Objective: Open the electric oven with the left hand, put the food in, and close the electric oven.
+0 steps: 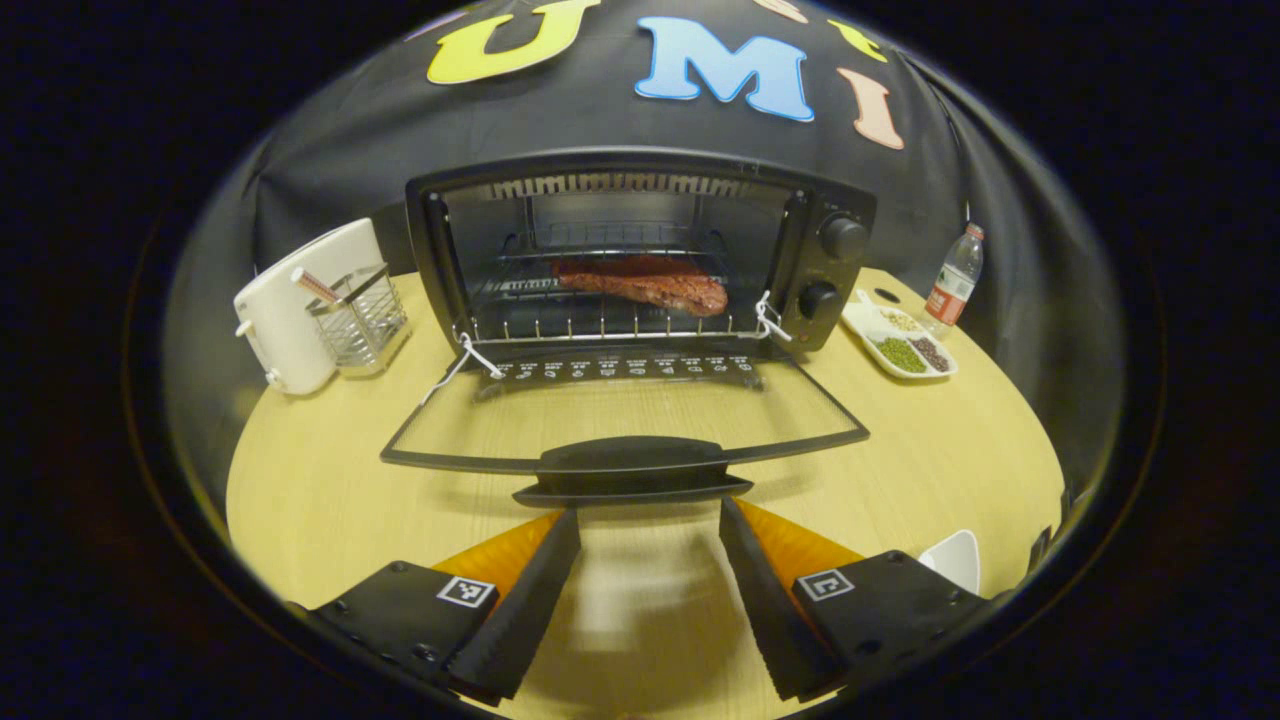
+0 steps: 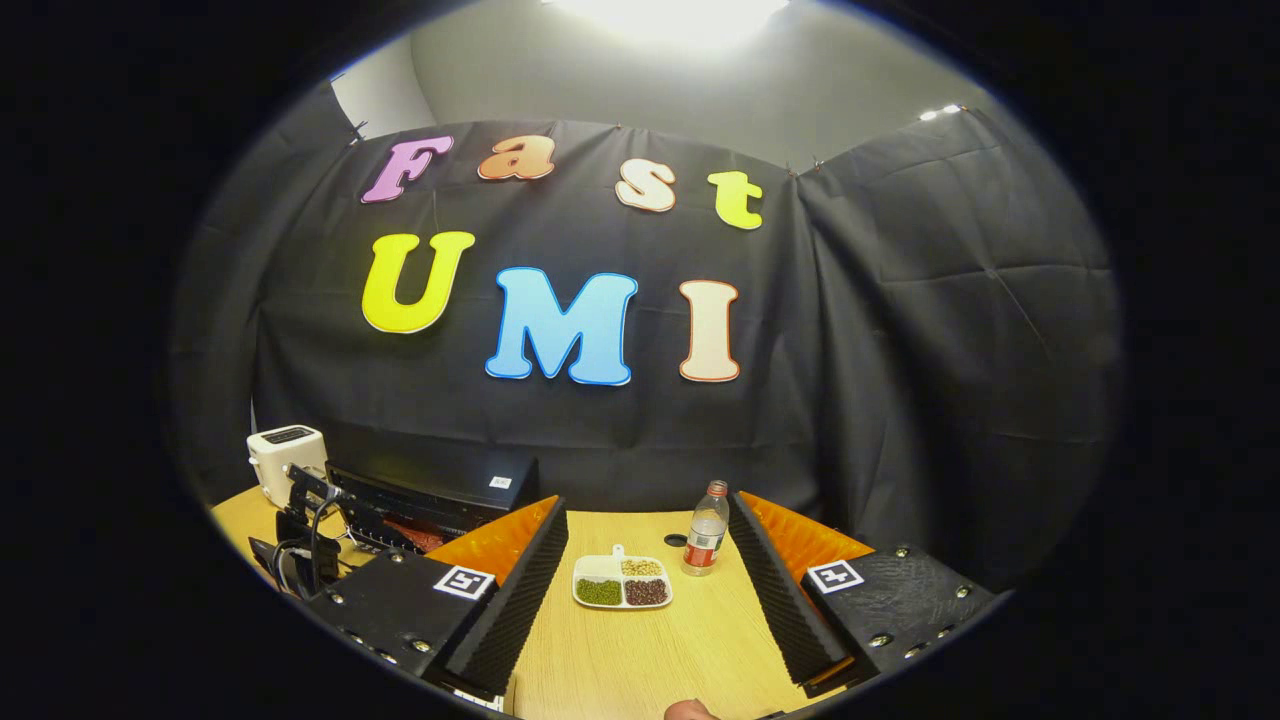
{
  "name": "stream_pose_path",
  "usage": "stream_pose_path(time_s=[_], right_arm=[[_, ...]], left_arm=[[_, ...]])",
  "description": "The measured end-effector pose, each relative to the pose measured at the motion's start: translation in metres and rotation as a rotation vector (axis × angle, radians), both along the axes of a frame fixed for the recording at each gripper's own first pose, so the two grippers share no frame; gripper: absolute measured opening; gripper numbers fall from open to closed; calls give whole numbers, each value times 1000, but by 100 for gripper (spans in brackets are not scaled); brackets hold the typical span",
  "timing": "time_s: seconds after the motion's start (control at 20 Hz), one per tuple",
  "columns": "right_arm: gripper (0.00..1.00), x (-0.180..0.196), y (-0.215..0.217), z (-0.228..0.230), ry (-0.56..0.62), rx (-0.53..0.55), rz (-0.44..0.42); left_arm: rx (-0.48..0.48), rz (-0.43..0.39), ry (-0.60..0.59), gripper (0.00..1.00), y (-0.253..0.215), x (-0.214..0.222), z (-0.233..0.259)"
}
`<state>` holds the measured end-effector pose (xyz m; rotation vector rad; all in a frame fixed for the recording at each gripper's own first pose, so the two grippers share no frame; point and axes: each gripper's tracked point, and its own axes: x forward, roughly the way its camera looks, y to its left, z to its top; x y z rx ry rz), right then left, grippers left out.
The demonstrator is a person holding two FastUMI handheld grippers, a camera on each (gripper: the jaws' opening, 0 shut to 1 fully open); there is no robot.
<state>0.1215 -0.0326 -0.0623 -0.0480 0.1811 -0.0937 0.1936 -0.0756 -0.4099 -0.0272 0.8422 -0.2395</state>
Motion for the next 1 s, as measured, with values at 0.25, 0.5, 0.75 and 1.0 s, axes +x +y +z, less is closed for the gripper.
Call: stream_pose_path(time_s=[0.25, 0.5, 0.75, 1.0], right_arm=[[98, 2, 5, 2, -8, 12, 14], [98, 6, 13, 4, -14, 3, 30], [98, 11, 20, 0, -6, 16, 38], [98, 19, 23, 2, -10, 5, 33]], left_arm=[[-20, 2, -26, 94, 2, 6, 19], [9, -29, -104, 94, 3, 18, 46], [50, -73, -238, 98, 4, 53, 87], [39, -77, -282, 99, -2, 92, 99]])
